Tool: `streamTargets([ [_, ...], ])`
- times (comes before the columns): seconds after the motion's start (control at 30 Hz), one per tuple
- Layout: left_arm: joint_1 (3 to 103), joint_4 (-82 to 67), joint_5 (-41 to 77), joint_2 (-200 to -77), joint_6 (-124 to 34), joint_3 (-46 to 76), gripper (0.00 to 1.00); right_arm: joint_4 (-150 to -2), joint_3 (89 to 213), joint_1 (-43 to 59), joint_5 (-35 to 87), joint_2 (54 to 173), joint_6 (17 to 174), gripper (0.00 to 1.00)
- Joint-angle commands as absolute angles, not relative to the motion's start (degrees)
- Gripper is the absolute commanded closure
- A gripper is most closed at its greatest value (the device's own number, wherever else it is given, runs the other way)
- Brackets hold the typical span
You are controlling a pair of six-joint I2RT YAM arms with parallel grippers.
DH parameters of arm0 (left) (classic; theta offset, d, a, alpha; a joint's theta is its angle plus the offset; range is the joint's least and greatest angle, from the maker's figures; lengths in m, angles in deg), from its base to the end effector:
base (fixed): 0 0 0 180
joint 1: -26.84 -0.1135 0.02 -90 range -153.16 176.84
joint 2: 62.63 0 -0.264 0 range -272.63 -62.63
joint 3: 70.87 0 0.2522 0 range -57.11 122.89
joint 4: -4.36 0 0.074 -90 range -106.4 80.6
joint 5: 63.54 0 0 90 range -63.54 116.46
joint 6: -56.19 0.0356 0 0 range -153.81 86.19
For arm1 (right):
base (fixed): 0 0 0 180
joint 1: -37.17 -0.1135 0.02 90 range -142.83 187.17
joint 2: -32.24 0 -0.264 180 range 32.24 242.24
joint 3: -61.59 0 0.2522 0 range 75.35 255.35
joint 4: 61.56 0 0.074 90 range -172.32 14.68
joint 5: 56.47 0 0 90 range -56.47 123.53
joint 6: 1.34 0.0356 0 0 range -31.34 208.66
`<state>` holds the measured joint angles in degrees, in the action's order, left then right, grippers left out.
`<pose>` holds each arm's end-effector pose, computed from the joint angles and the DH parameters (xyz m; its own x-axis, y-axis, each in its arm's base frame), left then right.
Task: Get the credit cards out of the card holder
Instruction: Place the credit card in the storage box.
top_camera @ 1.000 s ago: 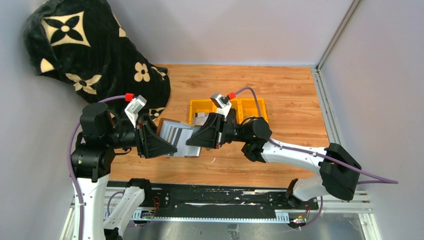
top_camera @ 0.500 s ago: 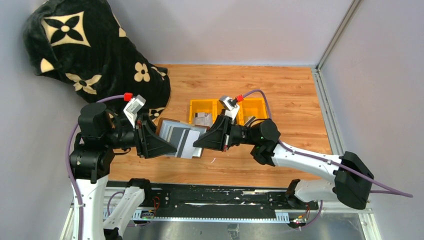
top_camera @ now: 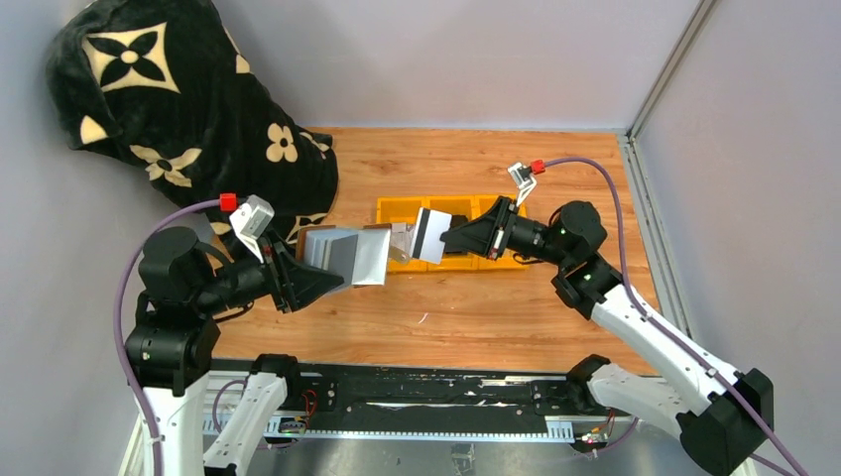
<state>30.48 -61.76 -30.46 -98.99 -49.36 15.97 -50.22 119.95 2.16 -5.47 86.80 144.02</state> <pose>0.0558 -0.0334 0.4394 -0.4844 -0.1158 -0.8672 0.7370 0.4800 -0.4758 0.1646 0.1427 0.3719 -0.6546 0.3221 -0.6839 -0.7123 0.0404 0.7008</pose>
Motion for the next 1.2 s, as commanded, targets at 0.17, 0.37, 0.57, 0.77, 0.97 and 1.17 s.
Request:
streamTargets([
  [0.17,30.88,-60.45,-11.83,-98.16,-43.42,16.48,1.0,-52.06,121.33,3.89,-7.83,97.96,142.99,1.0],
  [0.37,30.88,-61.11,-18.29,-96.71,-42.95,16.73,0.95,-61.32,130.03,3.84,-5.79,110.81,134.11,1.0],
  [0.57,30.88,-61.09,-24.51,-95.57,-43.7,15.78,0.94,-69.12,139.99,2.51,0.53,125.09,128.31,1.0],
  [0.77,30.88,-61.09,-25.11,-95.23,-44.23,16.13,0.94,-78.35,150.19,0.04,9.78,135.61,125.87,1.0],
  [0.97,30.88,-61.15,-25.75,-94.75,-44.27,15.85,0.95,-84.29,159.41,-2.97,18.48,143.1,123.79,1.0],
  [1.17,30.88,-61.09,-26.7,-94.49,-44.51,16.38,0.95,-86.11,165.18,-4.39,22.08,149.46,124.26,1.0],
])
